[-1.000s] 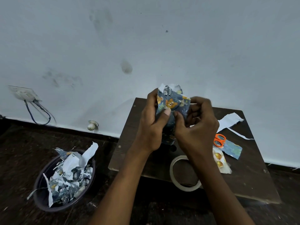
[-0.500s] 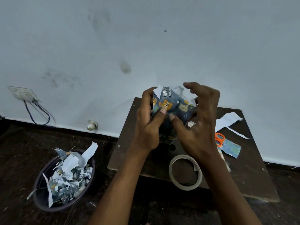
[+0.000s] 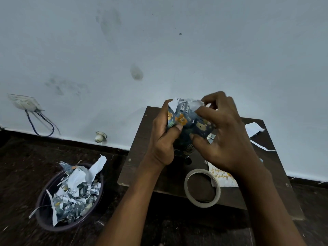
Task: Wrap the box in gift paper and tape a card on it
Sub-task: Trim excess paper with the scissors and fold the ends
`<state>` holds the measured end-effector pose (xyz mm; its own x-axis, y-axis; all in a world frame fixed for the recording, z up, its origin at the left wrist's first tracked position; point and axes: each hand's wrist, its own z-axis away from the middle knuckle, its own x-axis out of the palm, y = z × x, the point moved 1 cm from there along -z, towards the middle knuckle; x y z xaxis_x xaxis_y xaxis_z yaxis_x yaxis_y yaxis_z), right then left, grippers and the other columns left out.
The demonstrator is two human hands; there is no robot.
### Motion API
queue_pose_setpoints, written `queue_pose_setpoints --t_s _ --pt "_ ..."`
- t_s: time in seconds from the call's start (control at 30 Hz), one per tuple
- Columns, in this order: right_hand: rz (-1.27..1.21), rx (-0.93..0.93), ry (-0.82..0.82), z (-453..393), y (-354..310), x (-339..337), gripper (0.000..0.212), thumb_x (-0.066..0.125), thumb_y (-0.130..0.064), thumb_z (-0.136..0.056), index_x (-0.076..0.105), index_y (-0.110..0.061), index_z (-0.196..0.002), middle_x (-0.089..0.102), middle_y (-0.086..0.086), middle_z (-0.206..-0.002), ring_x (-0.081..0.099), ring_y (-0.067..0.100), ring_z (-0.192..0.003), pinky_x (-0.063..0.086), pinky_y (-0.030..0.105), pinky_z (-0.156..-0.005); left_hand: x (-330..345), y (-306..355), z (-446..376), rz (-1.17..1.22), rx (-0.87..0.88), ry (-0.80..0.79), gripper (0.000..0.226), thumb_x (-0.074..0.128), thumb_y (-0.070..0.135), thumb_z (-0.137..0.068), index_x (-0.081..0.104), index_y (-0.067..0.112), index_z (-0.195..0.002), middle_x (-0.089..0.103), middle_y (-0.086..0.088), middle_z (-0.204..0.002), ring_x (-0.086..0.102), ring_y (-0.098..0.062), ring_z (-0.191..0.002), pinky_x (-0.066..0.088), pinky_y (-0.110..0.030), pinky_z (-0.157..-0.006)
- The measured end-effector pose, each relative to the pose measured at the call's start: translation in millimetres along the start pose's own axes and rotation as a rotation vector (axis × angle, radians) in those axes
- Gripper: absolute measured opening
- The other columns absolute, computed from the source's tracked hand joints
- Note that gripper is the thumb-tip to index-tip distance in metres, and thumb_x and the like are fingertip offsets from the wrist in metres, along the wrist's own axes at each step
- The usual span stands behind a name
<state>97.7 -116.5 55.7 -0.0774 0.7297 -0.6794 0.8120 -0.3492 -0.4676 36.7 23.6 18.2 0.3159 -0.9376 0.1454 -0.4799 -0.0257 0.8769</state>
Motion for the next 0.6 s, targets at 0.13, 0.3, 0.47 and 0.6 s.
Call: queue_pose_setpoints --t_s 0.13,0.3,0.47,0.6 --pt "-0.007 0.035 -0.006 -1.1 8.4 0.5 0.024 0.060 -0.032 -0.073 0.062 -0.011 -0.086 0.046 -0.001 -0.090 0.045 0.017 -0.081 0.031 0.023 -0.062 -1.4 -0.3 -0.5 -0.027 0.030 -0.006 0.049 0.041 -0.005 -0.088 0.049 0.014 -0.133 0.065 -0.013 -0.111 0.061 -0.046 -0.100 0.054 -0.055 -0.084" --pt "0.044 0.076 -0.020 -4.2 11.6 1.2 0.014 0.061 -0.021 -0.073 0.063 -0.007 -0.072 0.045 0.001 -0.080 0.045 0.010 -0.069 0.028 0.014 -0.056 0.5 16.8 -3.9 -0.368 0.231 -0.042 0.064 0.054 -0.004 -0.082 0.041 0.002 -0.144 0.044 -0.015 -0.141 0.050 -0.028 -0.120 0.048 -0.048 -0.098" --pt "0.053 0.056 -0.029 -4.2 5.4 5.9 0.011 0.060 -0.025 -0.073 0.060 -0.014 -0.073 0.039 -0.002 -0.075 0.042 0.007 -0.062 0.028 0.012 -0.056 7.1 24.7 -6.3 -0.639 0.363 -0.118 0.040 0.061 -0.004 -0.079 0.066 0.003 -0.118 0.041 -0.016 -0.138 0.055 -0.030 -0.121 0.051 -0.043 -0.092" --pt "0.038 0.049 -0.095 -3.1 4.8 0.5 0.016 0.068 -0.030 -0.070 0.062 -0.016 -0.069 0.044 -0.001 -0.077 0.045 0.007 -0.062 0.029 0.013 -0.053 -1.8 20.9 -6.5 -0.683 0.347 -0.080 0.022 0.067 0.000 -0.075 0.064 0.002 -0.096 0.050 -0.012 -0.121 0.059 -0.019 -0.099 0.052 -0.037 -0.077"
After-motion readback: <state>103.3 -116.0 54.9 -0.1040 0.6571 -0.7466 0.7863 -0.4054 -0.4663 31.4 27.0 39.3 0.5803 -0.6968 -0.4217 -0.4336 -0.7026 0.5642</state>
